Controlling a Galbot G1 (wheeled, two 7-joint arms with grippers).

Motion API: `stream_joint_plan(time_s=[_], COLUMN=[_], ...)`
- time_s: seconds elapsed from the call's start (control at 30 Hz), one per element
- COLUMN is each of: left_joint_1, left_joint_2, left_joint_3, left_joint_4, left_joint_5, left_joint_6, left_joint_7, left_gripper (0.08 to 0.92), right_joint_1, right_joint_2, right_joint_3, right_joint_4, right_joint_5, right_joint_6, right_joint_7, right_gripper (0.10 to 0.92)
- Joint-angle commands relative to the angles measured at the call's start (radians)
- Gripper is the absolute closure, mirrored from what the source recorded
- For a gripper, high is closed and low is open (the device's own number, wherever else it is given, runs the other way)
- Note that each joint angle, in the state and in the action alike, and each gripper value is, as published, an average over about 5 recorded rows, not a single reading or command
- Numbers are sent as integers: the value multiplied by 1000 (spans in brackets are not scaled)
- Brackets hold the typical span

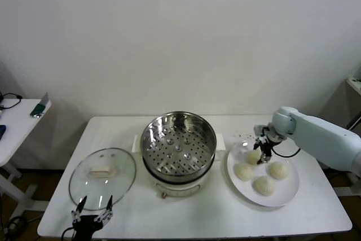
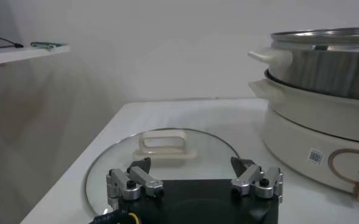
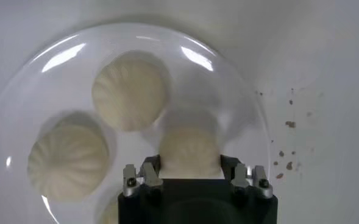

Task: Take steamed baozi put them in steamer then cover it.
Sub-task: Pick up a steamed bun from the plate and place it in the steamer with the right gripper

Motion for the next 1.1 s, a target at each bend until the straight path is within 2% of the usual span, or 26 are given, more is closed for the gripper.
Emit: stream_joint_plan(time_s=[0.03,0.3,0.47,0.6,0.7,0.87,1.1], left_joint_1=[0,-1,0,-5,-12,-20,-15], left_joint_2=[2,4,6,3,-3,-11,-11], left_joint_3=[1,2,4,4,1,1,8], left_joint_4=[0,-8,-15,-18,-22,-27,-25], left_joint_5=[2,1,0,0,-1,-4,-2], left_joint_6=[2,4,4,2,3,6,3], left_joint_7=[-1,-2,-2,-3,-3,-3,-3], left_gripper=[177,177,177,177,177,177,177], right_joint_1=[264,732,817,725,627,477,345], right_joint_2=[-17,127,245,320,370,449,510], right_joint_3=[-154,-410,-419,-361,-326,-282,-236], right_joint_4=[110,275,407,462,438,313,167], right_joint_5=[37,138,74,-36,-154,-380,-516], right_joint_6=[149,383,532,612,662,734,772], right_joint_7=[-56,-80,-46,3,34,86,138], right_gripper=[372,372,372,372,372,372,372])
